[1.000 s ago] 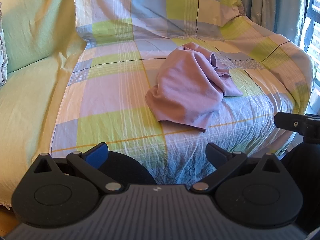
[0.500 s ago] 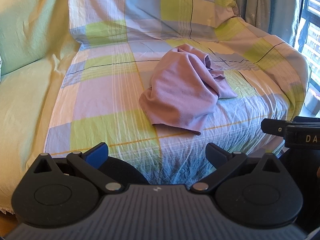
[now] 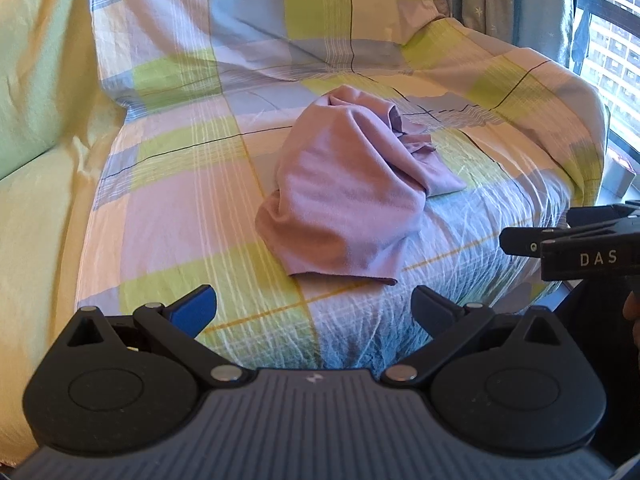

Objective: Fold clothes
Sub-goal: 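Reach both grippers to the pink top and close on its edges, then lift the pink top with both grippers and shake it open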

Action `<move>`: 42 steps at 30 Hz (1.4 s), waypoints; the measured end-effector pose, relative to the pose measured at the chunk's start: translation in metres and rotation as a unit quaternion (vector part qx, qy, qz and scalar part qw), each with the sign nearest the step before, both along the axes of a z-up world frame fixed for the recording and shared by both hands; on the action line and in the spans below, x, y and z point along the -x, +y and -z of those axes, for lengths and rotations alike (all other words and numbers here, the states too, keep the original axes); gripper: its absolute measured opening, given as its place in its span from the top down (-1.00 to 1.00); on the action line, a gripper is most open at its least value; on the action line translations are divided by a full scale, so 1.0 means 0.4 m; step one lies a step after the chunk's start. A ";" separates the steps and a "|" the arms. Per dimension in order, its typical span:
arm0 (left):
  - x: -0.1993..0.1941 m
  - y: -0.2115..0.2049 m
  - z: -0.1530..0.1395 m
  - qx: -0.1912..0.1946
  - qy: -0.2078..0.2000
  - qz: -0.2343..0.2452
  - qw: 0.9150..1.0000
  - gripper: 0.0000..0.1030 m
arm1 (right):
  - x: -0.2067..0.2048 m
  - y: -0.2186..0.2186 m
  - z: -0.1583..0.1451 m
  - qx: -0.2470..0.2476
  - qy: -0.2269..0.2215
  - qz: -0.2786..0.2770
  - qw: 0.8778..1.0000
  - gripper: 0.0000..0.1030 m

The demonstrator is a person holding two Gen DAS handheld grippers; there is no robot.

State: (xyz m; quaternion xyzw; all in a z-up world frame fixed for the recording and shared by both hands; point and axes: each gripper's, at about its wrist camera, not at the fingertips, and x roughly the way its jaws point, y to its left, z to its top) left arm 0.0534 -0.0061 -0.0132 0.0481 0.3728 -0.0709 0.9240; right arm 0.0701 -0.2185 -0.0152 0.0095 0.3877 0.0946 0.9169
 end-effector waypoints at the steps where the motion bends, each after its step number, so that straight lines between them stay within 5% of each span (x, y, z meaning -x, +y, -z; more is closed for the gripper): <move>1: -0.011 -0.002 0.002 -0.004 0.001 0.009 1.000 -0.98 | -0.009 0.001 -0.001 0.002 -0.002 -0.004 1.000 -1.00; 7: -0.080 -0.030 0.021 -0.061 -0.002 0.081 0.995 -0.98 | -0.071 0.026 0.018 0.060 -0.033 -0.081 0.994 -1.00; 13: -0.147 -0.092 0.060 -0.152 -0.043 0.177 0.971 -0.94 | -0.143 0.058 0.056 0.146 -0.061 -0.174 0.972 -0.99; 16: -0.186 -0.109 0.081 -0.170 -0.039 0.211 0.962 -0.61 | -0.179 0.074 0.075 0.188 -0.075 -0.219 0.954 -0.79; 20: -0.232 -0.123 0.113 -0.172 -0.022 0.246 0.953 0.17 | -0.228 0.098 0.120 0.225 -0.084 -0.273 0.932 -0.60; 22: -0.247 -0.128 0.128 -0.178 -0.018 0.259 0.949 0.51 | -0.250 0.104 0.144 0.229 -0.080 -0.294 0.925 -0.38; 24: -0.257 -0.125 0.137 -0.176 -0.012 0.262 0.949 0.95 | -0.272 0.105 0.162 0.228 -0.070 -0.306 0.922 0.18; 25: -0.261 -0.118 0.135 -0.167 -0.011 0.258 0.951 0.95 | -0.282 0.104 0.170 0.228 -0.063 -0.309 0.921 0.57; 27: -0.268 -0.100 0.112 -0.154 -0.019 0.248 0.956 0.97 | -0.302 0.088 0.170 0.197 -0.049 -0.301 0.932 1.00; 30: -0.279 -0.074 0.066 -0.143 -0.038 0.231 0.962 0.97 | -0.309 0.048 0.123 0.130 -0.047 -0.277 0.951 1.00; 36: -0.262 -0.054 0.002 -0.122 -0.071 0.214 0.967 0.93 | -0.296 -0.022 0.006 0.033 -0.071 -0.234 0.969 1.00; 39: -0.214 -0.094 0.025 -0.115 -0.073 0.234 0.963 -0.04 | -0.323 -0.008 -0.073 0.018 -0.081 -0.235 0.968 1.00; 42: -0.190 -0.146 0.067 -0.123 -0.066 0.255 0.957 -0.05 | -0.351 0.017 -0.090 -0.003 -0.074 -0.236 0.969 1.00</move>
